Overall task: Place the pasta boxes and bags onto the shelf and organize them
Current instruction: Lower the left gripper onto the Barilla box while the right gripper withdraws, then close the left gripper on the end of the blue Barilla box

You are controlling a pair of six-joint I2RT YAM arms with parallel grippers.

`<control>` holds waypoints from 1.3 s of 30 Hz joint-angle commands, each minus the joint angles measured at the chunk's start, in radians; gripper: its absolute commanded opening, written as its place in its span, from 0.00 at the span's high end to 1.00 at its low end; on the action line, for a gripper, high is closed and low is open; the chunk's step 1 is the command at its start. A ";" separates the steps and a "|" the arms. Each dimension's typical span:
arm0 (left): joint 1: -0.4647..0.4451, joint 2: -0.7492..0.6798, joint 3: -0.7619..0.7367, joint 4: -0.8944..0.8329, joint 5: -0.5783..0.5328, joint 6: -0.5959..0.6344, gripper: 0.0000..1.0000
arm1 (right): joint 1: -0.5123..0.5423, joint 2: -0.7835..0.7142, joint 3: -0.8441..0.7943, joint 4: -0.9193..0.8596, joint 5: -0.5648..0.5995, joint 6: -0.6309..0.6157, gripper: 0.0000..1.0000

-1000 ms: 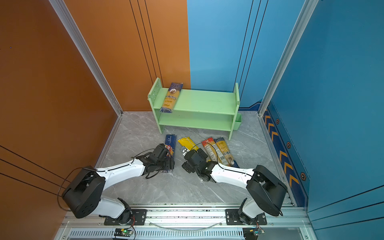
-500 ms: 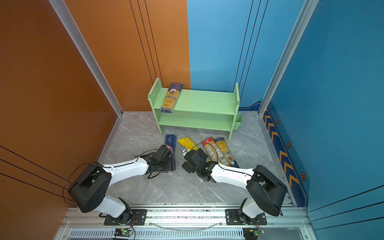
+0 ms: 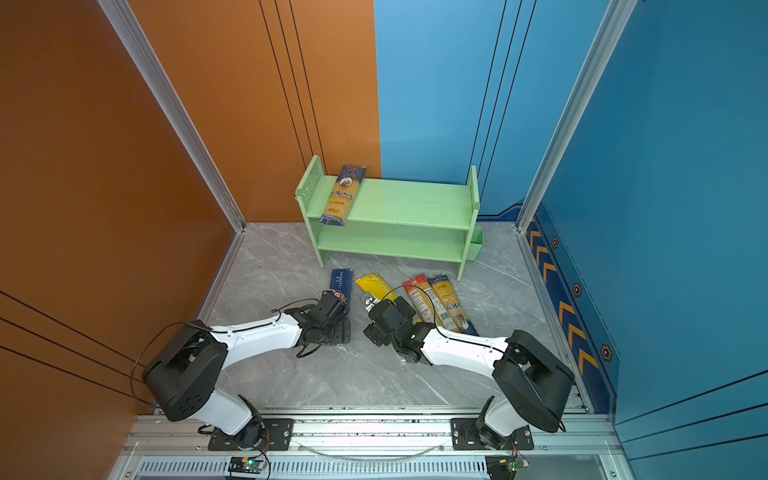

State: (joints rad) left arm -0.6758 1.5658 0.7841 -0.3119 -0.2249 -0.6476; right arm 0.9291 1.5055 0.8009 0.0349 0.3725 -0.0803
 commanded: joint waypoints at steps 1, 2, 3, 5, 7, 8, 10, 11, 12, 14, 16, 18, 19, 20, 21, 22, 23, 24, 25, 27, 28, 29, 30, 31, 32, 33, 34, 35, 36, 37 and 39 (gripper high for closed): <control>-0.010 0.021 0.021 -0.039 -0.030 0.011 0.06 | -0.005 -0.020 -0.015 -0.023 0.033 0.014 0.00; -0.010 0.022 0.023 -0.039 -0.030 0.011 0.06 | -0.006 -0.021 -0.014 -0.022 0.033 0.014 0.00; -0.010 0.025 0.023 -0.039 -0.030 0.009 0.06 | -0.006 -0.019 -0.012 -0.023 0.035 0.011 0.00; -0.010 0.027 0.026 -0.039 -0.030 0.011 0.06 | -0.006 -0.016 -0.010 -0.023 0.033 0.010 0.00; -0.009 0.030 0.026 -0.042 -0.035 0.011 0.05 | -0.006 -0.013 -0.008 -0.023 0.031 0.010 0.00; -0.009 0.031 0.029 -0.047 -0.038 0.011 0.05 | -0.006 -0.010 -0.007 -0.023 0.031 0.010 0.00; -0.010 0.031 0.031 -0.052 -0.045 0.014 0.04 | -0.006 -0.007 -0.006 -0.021 0.030 0.010 0.00; -0.010 0.031 0.032 -0.055 -0.048 0.014 0.04 | -0.006 -0.006 -0.005 -0.019 0.030 0.010 0.00; -0.010 0.033 0.032 -0.056 -0.050 0.015 0.03 | -0.006 -0.005 -0.005 -0.019 0.030 0.010 0.00; -0.009 0.037 0.033 -0.060 -0.054 0.015 0.03 | -0.006 -0.004 -0.002 -0.021 0.029 0.010 0.00; -0.010 0.042 0.036 -0.061 -0.054 0.017 0.03 | -0.006 -0.003 0.000 -0.021 0.030 0.010 0.00; -0.009 0.047 0.039 -0.063 -0.053 0.017 0.03 | -0.007 -0.002 0.001 -0.023 0.030 0.007 0.00; -0.010 0.049 0.040 -0.064 -0.053 0.017 0.02 | -0.007 -0.003 0.002 -0.025 0.030 0.006 0.00; -0.011 0.051 0.040 -0.064 -0.054 0.016 0.02 | -0.008 -0.002 0.002 -0.024 0.030 0.004 0.00; -0.010 0.051 0.041 -0.064 -0.056 0.017 0.02 | -0.009 -0.002 0.003 -0.026 0.029 0.005 0.00; -0.010 0.052 0.041 -0.065 -0.057 0.019 0.02 | -0.010 -0.001 0.003 -0.026 0.029 0.004 0.00; -0.009 0.051 0.043 -0.065 -0.057 0.019 0.03 | -0.010 0.000 0.005 -0.027 0.029 0.004 0.00; -0.010 0.054 0.044 -0.067 -0.057 0.020 0.04 | -0.011 0.000 0.005 -0.028 0.028 0.004 0.00; -0.010 0.055 0.045 -0.067 -0.057 0.020 0.04 | -0.011 0.001 0.005 -0.027 0.028 0.004 0.00; -0.010 0.057 0.045 -0.067 -0.056 0.023 0.06 | -0.010 0.004 0.004 -0.026 0.028 0.004 0.00; -0.010 0.058 0.046 -0.067 -0.054 0.023 0.06 | -0.012 0.004 0.006 -0.027 0.028 0.004 0.00; -0.009 0.058 0.047 -0.067 -0.053 0.025 0.07 | -0.012 0.005 0.006 -0.027 0.029 0.005 0.00; -0.009 0.060 0.048 -0.067 -0.050 0.026 0.08 | -0.012 0.007 0.006 -0.026 0.028 0.004 0.00; -0.010 0.061 0.050 -0.067 -0.050 0.026 0.10 | -0.012 0.009 0.006 -0.026 0.028 0.004 0.00; -0.009 0.063 0.050 -0.067 -0.048 0.027 0.11 | -0.012 0.010 0.007 -0.027 0.028 0.005 0.00; -0.010 0.064 0.050 -0.068 -0.048 0.028 0.12 | -0.012 0.012 0.007 -0.027 0.029 0.007 0.00; -0.010 0.066 0.050 -0.067 -0.048 0.030 0.13 | -0.012 0.012 0.008 -0.027 0.028 0.007 0.00; -0.009 0.067 0.051 -0.067 -0.046 0.032 0.18 | -0.012 0.013 0.008 -0.027 0.028 0.006 0.00; -0.010 0.068 0.050 -0.067 -0.045 0.034 0.21 | -0.012 0.014 0.008 -0.028 0.029 0.007 0.00; -0.010 0.068 0.051 -0.067 -0.046 0.035 0.24 | -0.012 0.015 0.009 -0.030 0.031 0.009 0.00; -0.008 0.069 0.050 -0.068 -0.046 0.037 0.30 | -0.012 0.013 0.009 -0.032 0.036 0.008 0.00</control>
State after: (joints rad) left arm -0.6819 1.6127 0.8265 -0.3336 -0.2543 -0.6247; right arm 0.9215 1.5093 0.8009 0.0345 0.3729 -0.0807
